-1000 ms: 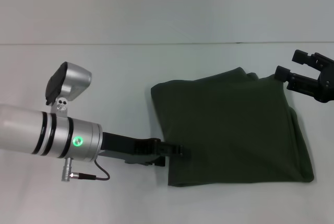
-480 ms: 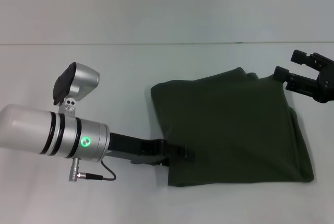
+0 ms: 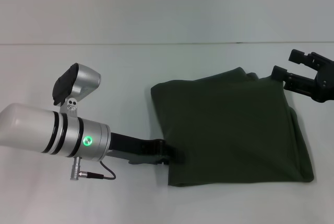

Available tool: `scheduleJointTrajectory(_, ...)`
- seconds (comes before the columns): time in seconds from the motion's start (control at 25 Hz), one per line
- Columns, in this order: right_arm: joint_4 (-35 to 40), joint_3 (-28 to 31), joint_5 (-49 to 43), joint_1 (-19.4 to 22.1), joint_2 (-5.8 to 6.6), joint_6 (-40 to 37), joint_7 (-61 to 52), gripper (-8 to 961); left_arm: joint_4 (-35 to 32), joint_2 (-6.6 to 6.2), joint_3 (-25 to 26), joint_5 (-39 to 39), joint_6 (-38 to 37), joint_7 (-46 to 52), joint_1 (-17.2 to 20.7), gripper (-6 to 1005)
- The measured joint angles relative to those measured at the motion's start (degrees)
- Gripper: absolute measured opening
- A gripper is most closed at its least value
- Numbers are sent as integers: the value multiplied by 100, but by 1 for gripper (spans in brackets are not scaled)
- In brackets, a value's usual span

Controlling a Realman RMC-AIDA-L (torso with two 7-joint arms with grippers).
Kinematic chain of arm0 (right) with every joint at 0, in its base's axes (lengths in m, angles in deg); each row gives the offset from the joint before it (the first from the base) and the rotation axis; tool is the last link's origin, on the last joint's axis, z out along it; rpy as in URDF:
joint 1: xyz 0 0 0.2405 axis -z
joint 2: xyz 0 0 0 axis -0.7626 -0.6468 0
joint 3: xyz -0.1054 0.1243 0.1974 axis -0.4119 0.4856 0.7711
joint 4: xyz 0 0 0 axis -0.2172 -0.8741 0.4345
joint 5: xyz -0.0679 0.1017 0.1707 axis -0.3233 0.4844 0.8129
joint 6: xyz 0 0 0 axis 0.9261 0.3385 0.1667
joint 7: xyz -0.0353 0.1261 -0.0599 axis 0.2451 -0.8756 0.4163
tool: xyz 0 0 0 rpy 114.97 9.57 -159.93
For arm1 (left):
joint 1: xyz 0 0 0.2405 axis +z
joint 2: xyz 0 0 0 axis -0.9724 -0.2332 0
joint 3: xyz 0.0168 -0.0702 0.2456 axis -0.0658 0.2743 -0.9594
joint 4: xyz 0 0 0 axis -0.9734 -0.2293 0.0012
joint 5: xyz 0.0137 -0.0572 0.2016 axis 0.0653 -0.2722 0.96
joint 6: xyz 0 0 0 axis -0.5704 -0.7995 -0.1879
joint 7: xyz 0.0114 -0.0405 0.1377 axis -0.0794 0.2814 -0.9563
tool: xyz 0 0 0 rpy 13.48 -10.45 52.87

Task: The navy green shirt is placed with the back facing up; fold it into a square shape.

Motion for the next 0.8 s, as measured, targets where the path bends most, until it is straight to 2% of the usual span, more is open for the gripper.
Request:
scheduleJointTrajectory(0.12, 0, 0, 0, -10, 0, 4, -6, 914, 5, -1, -1, 0, -1, 3, -19, 467)
scheduleJointTrajectory(0.36, 0, 0, 0, -25, 0, 12, -19, 914, -2, -20, 49, -20, -11, -36, 1, 232)
scheduleJointTrajectory(0.44, 0, 0, 0, -32, 0, 13, -21, 914, -12, -25, 52, -31, -24, -51, 16, 21)
scheduleJointTrajectory(0.68, 0, 0, 0, -40, -5, 24, -17, 914, -21, -80, 123, -55, -101, -82, 53, 21)
scheduleJointTrajectory(0.8, 0, 0, 0, -47, -7, 25, -19, 914, -39, -134, 371, -61, -246, -128, 136, 20)
